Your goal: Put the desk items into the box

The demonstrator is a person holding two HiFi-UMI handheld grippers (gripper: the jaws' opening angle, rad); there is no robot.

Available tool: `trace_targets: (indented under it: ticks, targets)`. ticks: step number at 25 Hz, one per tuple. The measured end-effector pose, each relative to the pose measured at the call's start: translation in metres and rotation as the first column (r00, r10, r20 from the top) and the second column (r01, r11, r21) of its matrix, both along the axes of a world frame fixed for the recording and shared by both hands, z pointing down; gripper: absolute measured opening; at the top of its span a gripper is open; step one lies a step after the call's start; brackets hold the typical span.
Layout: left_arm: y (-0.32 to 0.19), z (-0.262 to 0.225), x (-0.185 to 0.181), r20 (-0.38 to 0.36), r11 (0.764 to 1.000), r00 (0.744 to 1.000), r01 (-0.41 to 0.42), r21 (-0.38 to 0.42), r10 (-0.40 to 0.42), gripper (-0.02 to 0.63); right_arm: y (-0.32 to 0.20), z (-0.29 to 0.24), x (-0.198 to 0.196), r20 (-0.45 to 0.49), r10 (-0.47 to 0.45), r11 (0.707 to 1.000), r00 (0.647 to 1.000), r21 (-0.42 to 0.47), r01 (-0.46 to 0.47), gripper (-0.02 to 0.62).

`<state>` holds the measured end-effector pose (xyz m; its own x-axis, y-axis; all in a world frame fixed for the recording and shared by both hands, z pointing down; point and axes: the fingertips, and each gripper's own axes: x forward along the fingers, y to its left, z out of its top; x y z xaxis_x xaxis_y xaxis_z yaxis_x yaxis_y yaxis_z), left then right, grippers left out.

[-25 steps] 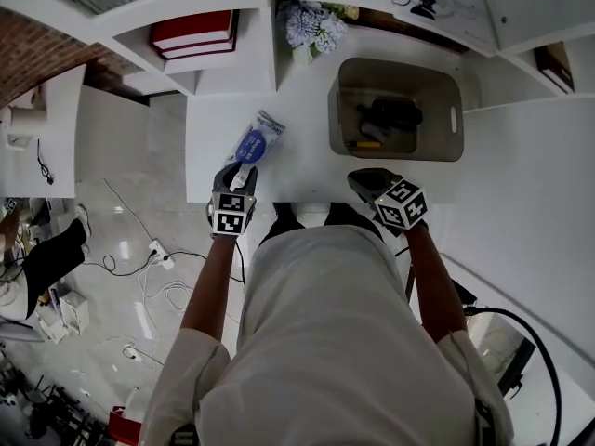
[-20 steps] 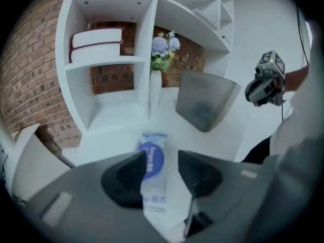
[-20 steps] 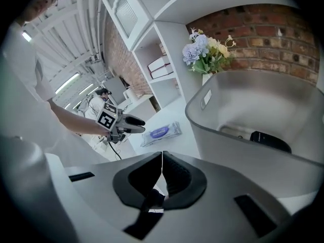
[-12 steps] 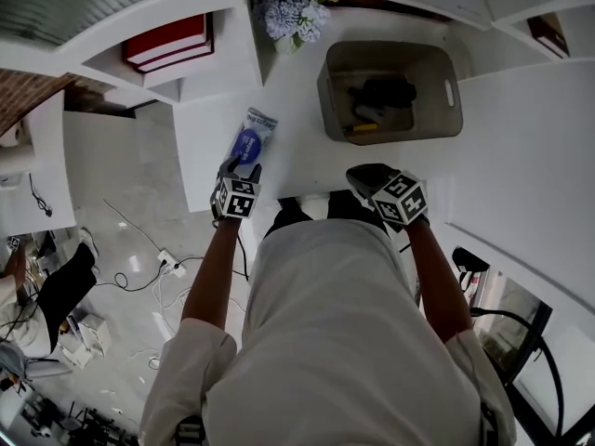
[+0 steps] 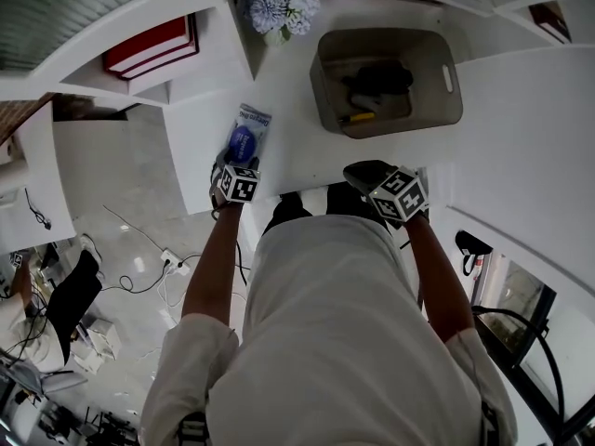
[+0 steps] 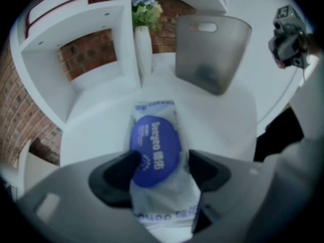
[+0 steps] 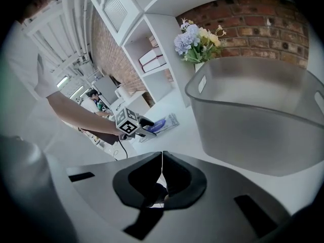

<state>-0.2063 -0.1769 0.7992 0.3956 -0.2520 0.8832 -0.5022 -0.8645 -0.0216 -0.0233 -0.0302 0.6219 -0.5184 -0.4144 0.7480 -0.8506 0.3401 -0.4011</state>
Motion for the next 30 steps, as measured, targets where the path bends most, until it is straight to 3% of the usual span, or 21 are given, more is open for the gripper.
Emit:
trace_targets:
  ticks: [3, 9, 13, 14, 16, 22, 30]
  targets:
    - [-0.002, 0.006, 0.001, 0.025, 1.0, 1.0, -0.015, 0.026, 0.015, 0.346, -0.002, 0.0, 0.001, -0.002, 0.003, 1.0, 1.0, -0.004, -0.003, 0.003]
    - [-0.007, 0.006, -0.004, -0.031, 0.998, 0.998, 0.048, -0.043, -0.049, 0.348, -0.01, 0.0, 0.007, -0.008, 0.015, 1.0, 1.0, -0.006, -0.015, 0.003]
    - [-0.014, -0.001, -0.007, -0.038, 0.994, 0.997, 0.065, -0.087, -0.069, 0.291, -0.016, -0.002, 0.006, -0.006, 0.018, 1.0, 1.0, -0.002, -0.018, 0.003]
    - [-0.015, -0.006, -0.007, -0.046, 0.994, 0.997, 0.065, -0.083, -0.069, 0.274, -0.017, -0.002, 0.006, -0.005, 0.019, 1.0, 1.0, 0.0, -0.019, 0.003]
    - [-0.021, -0.019, -0.005, -0.065, 0.996, 0.996, 0.065, -0.059, -0.069, 0.167, -0.019, -0.003, 0.006, -0.004, 0.022, 1.0, 1.0, 0.004, -0.022, 0.003]
    - [-0.037, -0.039, -0.015, -0.079, 0.995, 0.992, 0.099, -0.005, -0.099, 0.066, -0.024, -0.003, 0.0, -0.003, 0.02, 1.0, 1.0, 0.017, -0.02, 0.003]
    - [-0.045, -0.06, -0.023, -0.115, 0.989, 0.983, 0.144, 0.021, -0.141, 0.034, -0.017, -0.007, 0.004, -0.007, 0.044, 0.999, 0.999, 0.028, -0.044, 0.003]
